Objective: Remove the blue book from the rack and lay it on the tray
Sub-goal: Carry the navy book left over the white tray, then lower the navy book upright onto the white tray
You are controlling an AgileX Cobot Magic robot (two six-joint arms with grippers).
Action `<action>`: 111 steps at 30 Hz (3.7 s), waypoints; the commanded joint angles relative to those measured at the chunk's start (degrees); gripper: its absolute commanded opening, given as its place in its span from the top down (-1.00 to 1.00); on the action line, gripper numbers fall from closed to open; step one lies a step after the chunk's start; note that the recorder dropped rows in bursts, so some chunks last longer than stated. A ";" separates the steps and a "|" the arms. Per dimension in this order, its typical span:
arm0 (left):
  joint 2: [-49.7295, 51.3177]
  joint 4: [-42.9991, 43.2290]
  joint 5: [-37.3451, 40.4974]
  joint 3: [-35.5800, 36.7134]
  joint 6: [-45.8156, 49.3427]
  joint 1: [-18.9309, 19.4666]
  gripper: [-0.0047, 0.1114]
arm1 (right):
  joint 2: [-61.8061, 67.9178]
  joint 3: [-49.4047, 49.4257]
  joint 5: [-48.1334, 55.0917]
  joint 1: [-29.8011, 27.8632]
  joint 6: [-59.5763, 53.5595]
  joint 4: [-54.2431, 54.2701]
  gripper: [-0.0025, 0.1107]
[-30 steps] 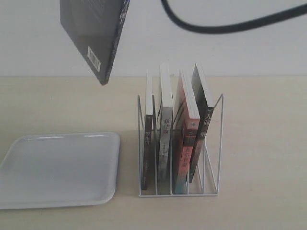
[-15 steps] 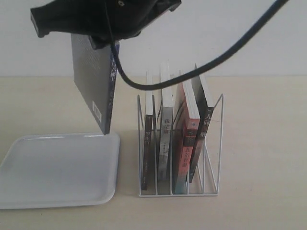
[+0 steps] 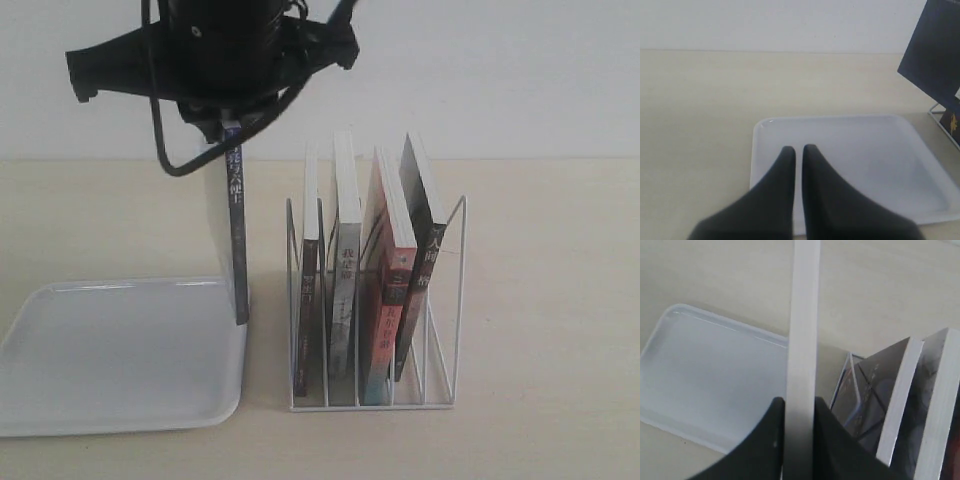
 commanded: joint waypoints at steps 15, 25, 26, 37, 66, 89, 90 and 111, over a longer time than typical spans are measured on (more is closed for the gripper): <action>-0.22 -0.01 -0.24 0.21 0.12 0.13 0.84 | 12.81 -8.94 1.17 4.33 11.75 -7.31 0.96; -0.22 -0.01 -0.24 0.21 0.12 0.13 0.84 | 13.41 -8.94 1.17 4.43 13.50 -7.05 0.96; -0.22 -0.01 -0.24 0.21 0.12 0.13 0.84 | 13.41 -8.94 1.17 4.43 13.50 -6.77 0.96; -0.22 -0.01 -0.24 0.21 0.12 0.13 0.84 | 13.41 -8.94 1.17 4.43 12.92 -6.43 0.96; -0.22 -0.01 -0.24 0.21 0.12 0.13 0.84 | 10.46 -5.20 1.17 4.29 11.78 -4.56 0.96; -0.22 -0.01 -0.24 0.21 0.12 0.13 0.84 | 12.50 -4.91 1.17 6.08 16.42 -7.99 0.64; -0.22 -0.01 -0.24 0.21 0.12 0.13 0.84 | 12.76 -4.91 1.17 6.13 16.42 -7.99 0.64; -0.22 -0.01 -0.34 0.21 0.12 0.13 0.84 | 13.08 -4.91 -0.54 6.22 17.49 -6.16 0.03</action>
